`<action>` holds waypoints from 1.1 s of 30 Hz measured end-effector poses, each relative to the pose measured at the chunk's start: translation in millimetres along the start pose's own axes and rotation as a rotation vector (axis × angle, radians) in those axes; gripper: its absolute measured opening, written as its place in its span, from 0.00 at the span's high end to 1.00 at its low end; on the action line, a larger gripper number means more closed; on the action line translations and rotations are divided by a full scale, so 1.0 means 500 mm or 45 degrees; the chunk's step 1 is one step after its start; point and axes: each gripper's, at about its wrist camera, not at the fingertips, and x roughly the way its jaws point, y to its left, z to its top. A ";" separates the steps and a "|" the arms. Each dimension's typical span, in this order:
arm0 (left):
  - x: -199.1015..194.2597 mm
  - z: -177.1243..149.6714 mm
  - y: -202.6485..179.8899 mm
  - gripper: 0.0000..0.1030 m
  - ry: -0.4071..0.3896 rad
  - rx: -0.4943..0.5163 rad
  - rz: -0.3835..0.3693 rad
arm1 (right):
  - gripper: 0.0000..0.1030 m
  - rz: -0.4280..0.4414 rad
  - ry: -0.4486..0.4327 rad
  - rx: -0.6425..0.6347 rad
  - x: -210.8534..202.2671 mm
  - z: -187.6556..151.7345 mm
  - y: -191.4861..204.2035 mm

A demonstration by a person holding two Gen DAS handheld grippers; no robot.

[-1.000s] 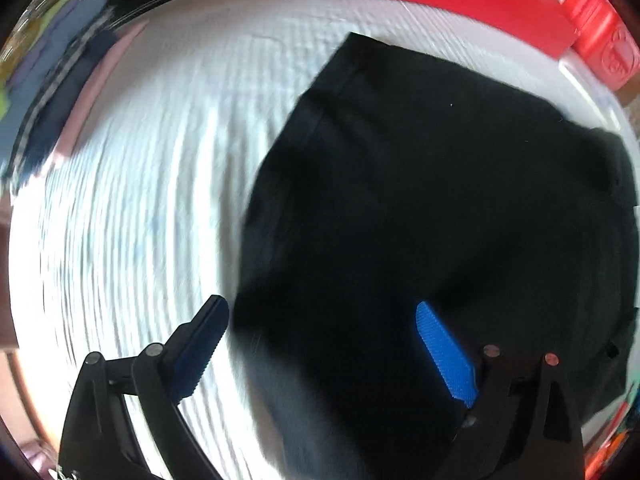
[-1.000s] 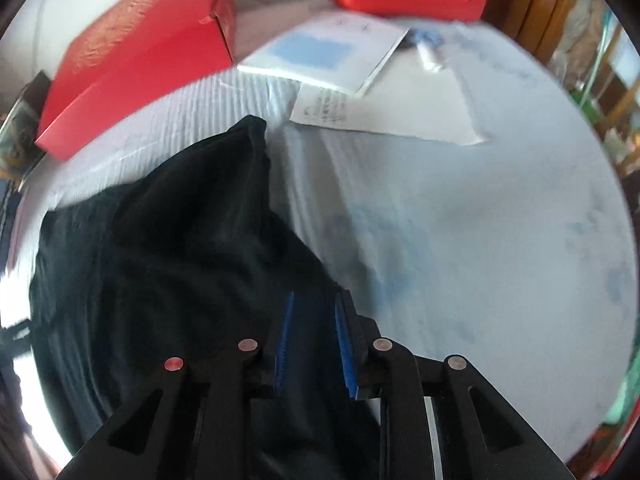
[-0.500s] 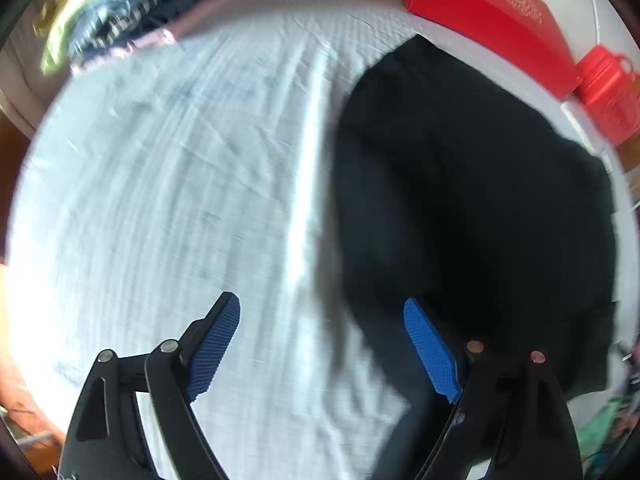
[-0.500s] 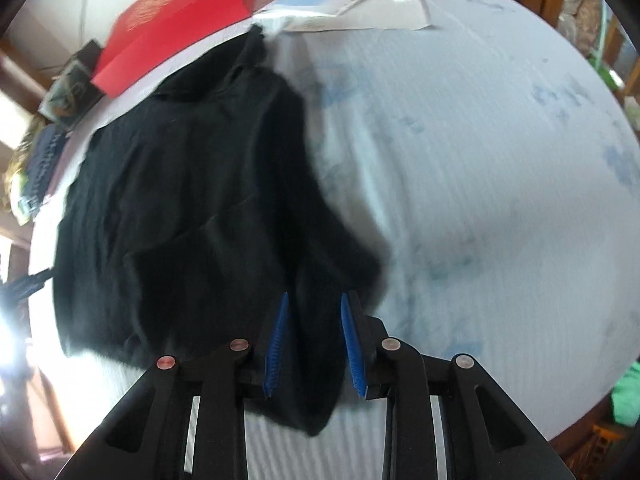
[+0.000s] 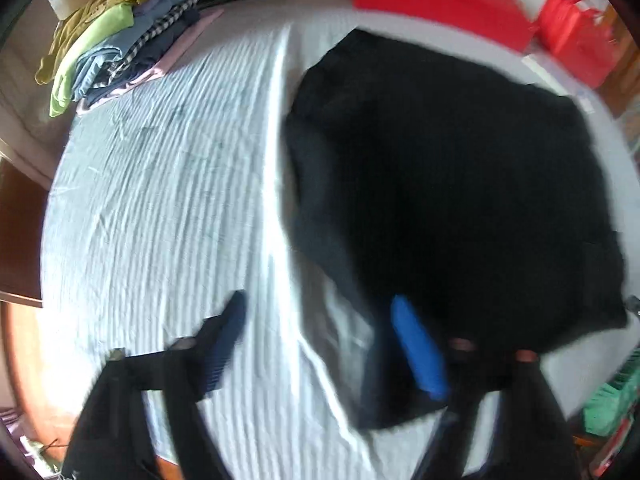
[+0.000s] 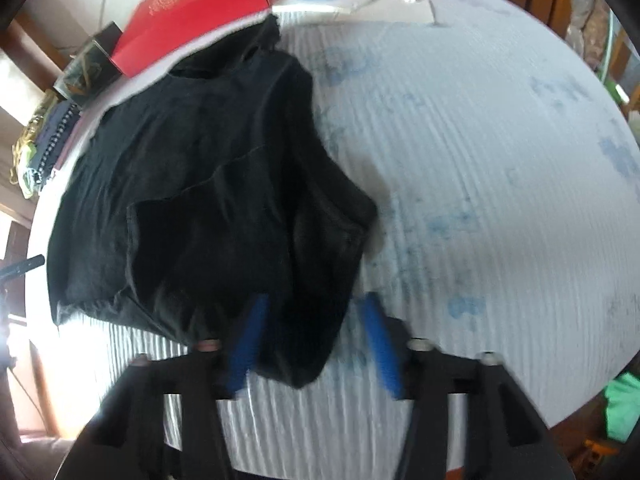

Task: Fold clothes

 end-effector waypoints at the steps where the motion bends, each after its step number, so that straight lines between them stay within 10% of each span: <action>1: -0.007 -0.013 -0.010 0.08 -0.004 -0.001 -0.022 | 0.23 0.014 -0.014 -0.009 -0.006 -0.003 0.002; 18: 0.060 -0.129 -0.061 0.08 0.117 -0.030 0.006 | 0.26 -0.062 -0.056 -0.295 0.040 -0.082 0.072; 20: 0.048 -0.114 -0.069 0.31 0.143 0.001 -0.005 | 0.48 -0.178 -0.038 -0.342 0.042 -0.085 0.090; 21: 0.039 -0.103 -0.074 0.71 0.154 0.002 -0.008 | 0.82 -0.161 -0.034 -0.326 0.036 -0.083 0.090; 22: 0.030 -0.093 -0.078 0.95 0.164 0.002 -0.011 | 0.89 -0.133 -0.030 -0.298 0.027 -0.077 0.088; 33: -0.064 0.255 -0.130 0.95 -0.014 0.123 -0.095 | 0.90 0.021 -0.185 -0.299 -0.099 0.194 0.133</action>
